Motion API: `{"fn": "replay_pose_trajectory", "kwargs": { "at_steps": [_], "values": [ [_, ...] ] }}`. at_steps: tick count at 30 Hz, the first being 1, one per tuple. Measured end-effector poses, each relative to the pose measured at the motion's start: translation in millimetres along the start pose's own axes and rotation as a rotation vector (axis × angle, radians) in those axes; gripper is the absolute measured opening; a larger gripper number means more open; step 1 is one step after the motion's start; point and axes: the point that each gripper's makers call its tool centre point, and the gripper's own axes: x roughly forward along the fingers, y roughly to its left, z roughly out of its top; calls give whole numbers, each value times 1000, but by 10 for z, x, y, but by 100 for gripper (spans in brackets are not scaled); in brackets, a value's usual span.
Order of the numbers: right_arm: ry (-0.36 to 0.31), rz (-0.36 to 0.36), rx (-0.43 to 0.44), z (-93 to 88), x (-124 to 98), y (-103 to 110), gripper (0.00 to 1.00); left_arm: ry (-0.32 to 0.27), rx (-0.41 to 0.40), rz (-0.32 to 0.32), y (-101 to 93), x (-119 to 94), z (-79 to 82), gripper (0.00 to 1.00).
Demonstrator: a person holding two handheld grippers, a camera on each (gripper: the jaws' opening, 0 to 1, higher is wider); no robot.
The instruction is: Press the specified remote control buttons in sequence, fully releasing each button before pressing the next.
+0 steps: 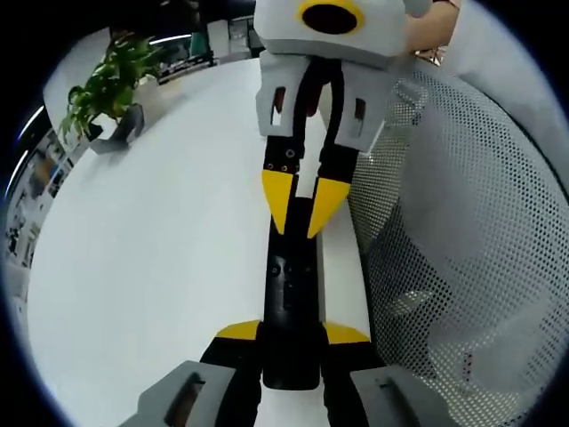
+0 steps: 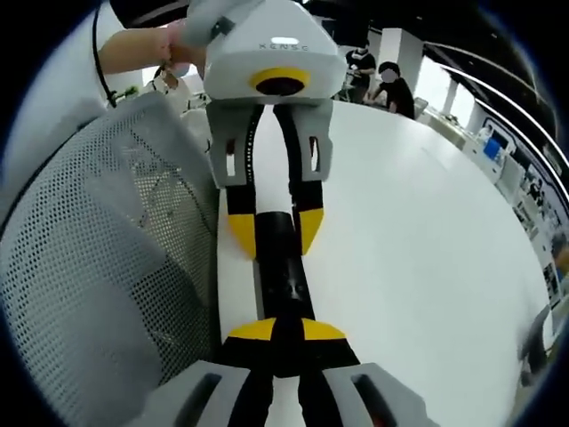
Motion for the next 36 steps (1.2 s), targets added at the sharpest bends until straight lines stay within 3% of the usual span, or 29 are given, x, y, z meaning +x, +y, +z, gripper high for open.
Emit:
{"fn": "replay_pose_trajectory", "kwargs": {
  "at_steps": [4,5,7,12,16,22,24,29,34,36],
  "values": [
    [-54,-5,51,15,13,-67,11,-7,-1,1,-1,-1,0,24],
    [-54,48,66,17,24,-20,10,-9,-2,1,0,-2,0,24],
    [-48,42,51,39,29,-47,10,-10,-2,1,0,-3,1,24],
    [22,77,-59,66,61,-12,8,-10,-4,2,3,-1,1,24],
    [110,105,-16,55,74,-11,7,-18,-8,3,4,-2,0,24],
    [178,96,-71,56,93,-2,7,-16,-8,6,6,2,-4,24],
    [152,83,-46,48,79,-18,7,-17,-11,7,6,2,-4,24],
    [-15,33,-33,72,59,-13,8,-23,-18,15,4,-2,-5,24],
    [-12,33,-13,98,77,-25,6,-36,-30,22,2,-2,-5,24],
    [18,52,-58,105,96,-5,6,-34,-29,21,2,-1,-4,24]
  ]
}}
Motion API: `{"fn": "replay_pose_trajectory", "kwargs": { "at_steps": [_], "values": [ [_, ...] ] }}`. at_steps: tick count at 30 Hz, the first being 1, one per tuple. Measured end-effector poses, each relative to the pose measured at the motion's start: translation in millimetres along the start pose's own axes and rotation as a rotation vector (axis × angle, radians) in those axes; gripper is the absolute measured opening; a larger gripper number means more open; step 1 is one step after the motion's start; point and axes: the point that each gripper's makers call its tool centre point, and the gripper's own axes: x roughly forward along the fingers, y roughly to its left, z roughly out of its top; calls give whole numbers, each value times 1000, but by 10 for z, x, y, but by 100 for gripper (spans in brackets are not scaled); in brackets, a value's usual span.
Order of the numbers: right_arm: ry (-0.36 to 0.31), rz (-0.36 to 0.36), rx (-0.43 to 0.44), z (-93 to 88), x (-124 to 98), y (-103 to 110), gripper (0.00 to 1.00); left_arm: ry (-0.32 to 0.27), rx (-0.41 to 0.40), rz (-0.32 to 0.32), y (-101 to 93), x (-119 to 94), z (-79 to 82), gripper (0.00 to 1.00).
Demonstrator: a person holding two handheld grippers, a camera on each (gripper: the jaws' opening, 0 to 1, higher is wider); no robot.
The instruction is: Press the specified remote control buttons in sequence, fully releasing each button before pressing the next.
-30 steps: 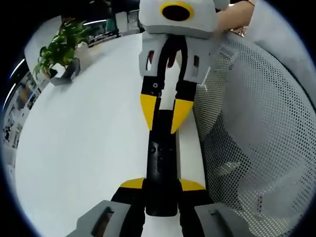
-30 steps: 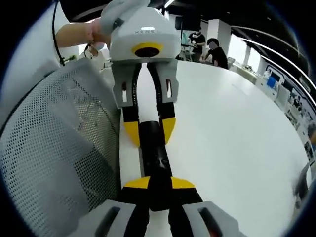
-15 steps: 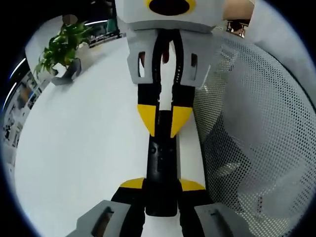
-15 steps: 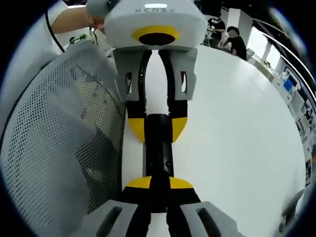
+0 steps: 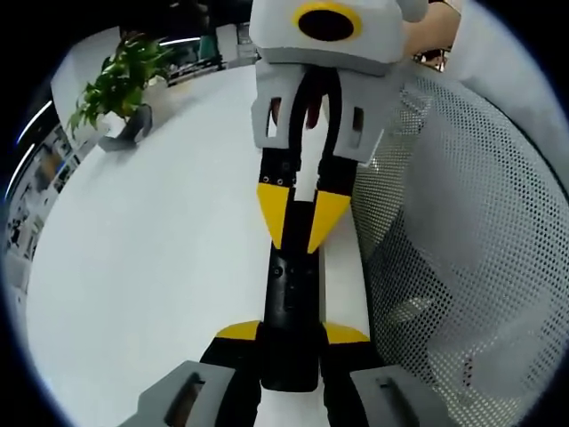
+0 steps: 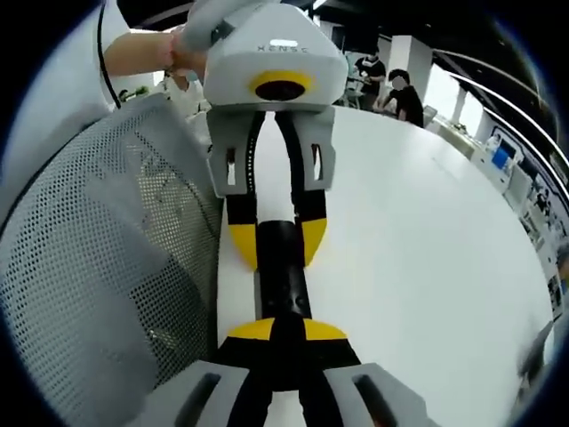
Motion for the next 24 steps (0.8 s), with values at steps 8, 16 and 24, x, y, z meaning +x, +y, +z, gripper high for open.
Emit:
{"fn": "replay_pose_trajectory", "kwargs": {
  "at_steps": [8,16,24],
  "values": [
    [160,52,-73,-4,30,10,4,-2,0,-1,-6,-5,5,24],
    [173,41,-29,-11,25,-5,4,7,5,-2,-7,-3,6,24],
    [38,-30,-48,31,7,27,0,5,-1,2,-5,1,5,24]
  ]
}}
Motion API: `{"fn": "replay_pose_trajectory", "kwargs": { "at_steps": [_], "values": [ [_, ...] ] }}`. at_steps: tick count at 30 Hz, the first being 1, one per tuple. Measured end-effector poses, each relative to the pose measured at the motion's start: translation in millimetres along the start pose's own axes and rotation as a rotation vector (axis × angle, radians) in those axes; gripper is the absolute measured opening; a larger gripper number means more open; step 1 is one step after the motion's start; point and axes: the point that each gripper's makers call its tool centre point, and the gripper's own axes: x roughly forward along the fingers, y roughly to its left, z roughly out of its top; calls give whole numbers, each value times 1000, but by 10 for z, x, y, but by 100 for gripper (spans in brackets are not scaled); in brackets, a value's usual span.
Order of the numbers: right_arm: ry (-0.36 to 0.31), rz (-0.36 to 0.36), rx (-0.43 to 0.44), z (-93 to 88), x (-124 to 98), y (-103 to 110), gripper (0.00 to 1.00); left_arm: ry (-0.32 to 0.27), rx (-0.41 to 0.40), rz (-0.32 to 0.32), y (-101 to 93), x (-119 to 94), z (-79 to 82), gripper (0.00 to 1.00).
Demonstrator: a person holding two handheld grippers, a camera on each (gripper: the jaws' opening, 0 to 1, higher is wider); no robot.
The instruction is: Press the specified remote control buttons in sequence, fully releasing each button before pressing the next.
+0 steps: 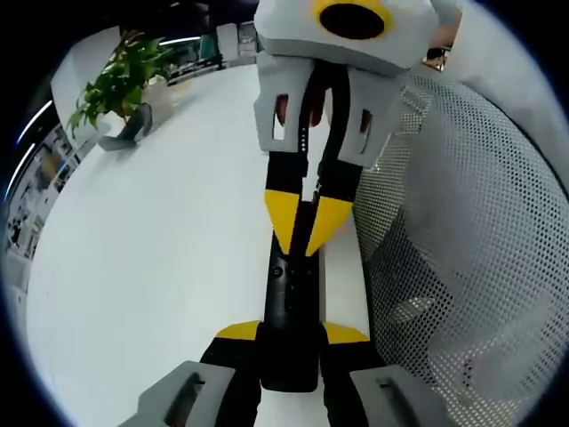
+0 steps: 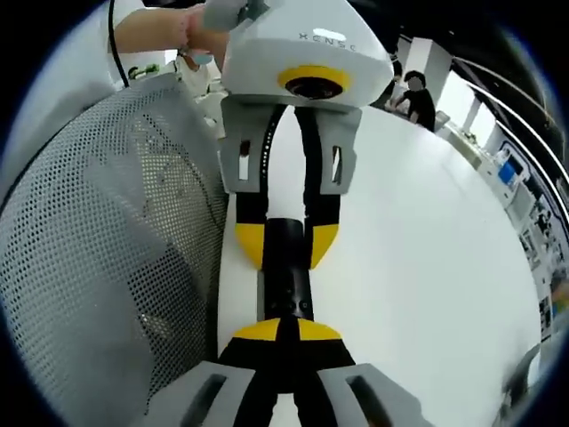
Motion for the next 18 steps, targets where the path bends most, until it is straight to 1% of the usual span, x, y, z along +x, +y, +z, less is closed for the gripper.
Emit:
{"fn": "replay_pose_trajectory", "kwargs": {
  "at_steps": [1,2,3,7,9,11,12,13,14,17,18],
  "values": [
    [26,-24,-20,-5,4,-41,0,5,2,0,-1,1,2,24],
    [57,-7,-12,-53,1,-9,0,9,3,1,-1,2,4,24],
    [41,-8,-9,-11,27,-27,0,16,3,1,-1,4,5,24],
    [48,18,18,-35,22,-18,0,22,5,0,-1,3,0,24],
    [60,23,13,-39,41,-10,0,18,1,1,0,3,-1,24],
    [105,41,33,-43,53,-14,0,15,-2,1,0,2,-2,24],
    [140,61,40,-44,55,-17,0,15,-1,0,-2,1,-2,24],
    [150,66,45,-44,58,-19,0,15,0,-1,-2,1,-2,24],
    [173,77,45,-42,72,-28,0,17,3,-2,-3,1,-2,24],
    [190,80,-4,-36,82,-17,0,17,2,-3,-2,1,-4,24],
    [185,77,-12,-39,83,-18,0,18,0,-2,-2,1,-5,24]
  ]
}}
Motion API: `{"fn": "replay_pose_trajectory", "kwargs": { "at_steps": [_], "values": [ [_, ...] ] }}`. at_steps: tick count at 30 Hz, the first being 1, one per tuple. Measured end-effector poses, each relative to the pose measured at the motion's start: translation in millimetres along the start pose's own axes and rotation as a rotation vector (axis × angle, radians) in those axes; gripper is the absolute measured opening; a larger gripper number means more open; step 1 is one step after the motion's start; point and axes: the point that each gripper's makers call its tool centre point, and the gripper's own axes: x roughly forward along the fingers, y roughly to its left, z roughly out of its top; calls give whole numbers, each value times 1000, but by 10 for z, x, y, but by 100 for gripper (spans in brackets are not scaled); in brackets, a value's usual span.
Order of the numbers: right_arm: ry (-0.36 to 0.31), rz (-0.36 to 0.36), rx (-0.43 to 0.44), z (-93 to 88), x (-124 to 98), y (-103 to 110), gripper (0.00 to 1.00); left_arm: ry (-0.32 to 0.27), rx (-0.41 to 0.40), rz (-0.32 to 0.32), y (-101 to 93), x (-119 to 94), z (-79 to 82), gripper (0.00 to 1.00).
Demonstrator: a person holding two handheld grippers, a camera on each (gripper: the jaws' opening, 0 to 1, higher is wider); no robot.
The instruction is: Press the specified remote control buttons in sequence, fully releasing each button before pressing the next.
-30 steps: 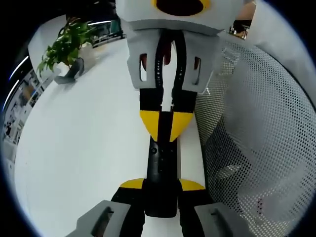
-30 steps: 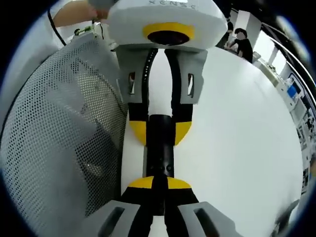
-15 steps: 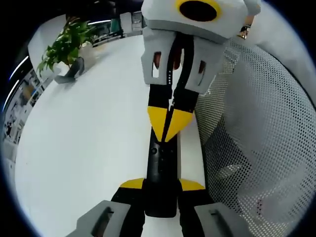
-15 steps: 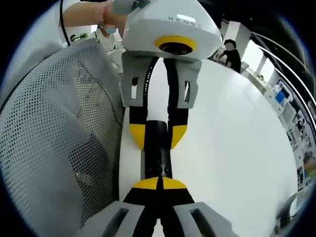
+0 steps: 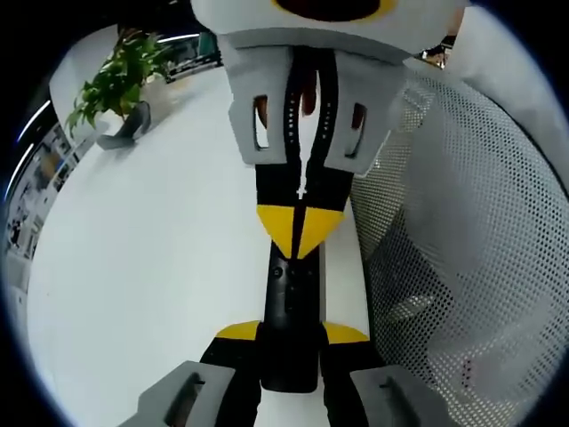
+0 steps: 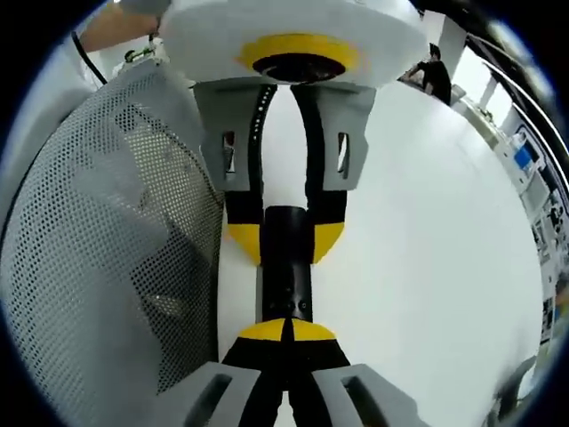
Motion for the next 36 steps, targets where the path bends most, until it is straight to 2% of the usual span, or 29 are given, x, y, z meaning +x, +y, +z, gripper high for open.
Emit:
{"fn": "replay_pose_trajectory", "kwargs": {
  "at_steps": [2,4,7,16,21,23,27,33,36],
  "values": [
    [-44,-8,47,-3,-10,-12,0,0,0,1,1,1,-1,24],
    [-113,14,159,6,-33,-20,0,0,-4,2,0,0,-3,24],
    [-156,39,218,5,-52,-21,0,-3,-17,3,6,-2,-6,24],
    [-101,19,188,-84,-86,-8,0,-8,-23,3,4,-9,-11,24],
    [-21,-13,125,-83,-74,8,0,-17,-20,4,1,-6,-11,24],
    [20,-22,73,-86,-73,2,0,-17,-20,3,-2,-6,-10,24],
    [56,-25,56,-76,-56,7,0,-25,-42,7,-3,-9,-8,24],
    [46,-27,36,-102,-77,4,0,-41,-66,22,-1,-7,-2,25],
    [-1,-6,62,-96,-85,-7,0,-44,-140,37,9,-4,20,25]
  ]
}}
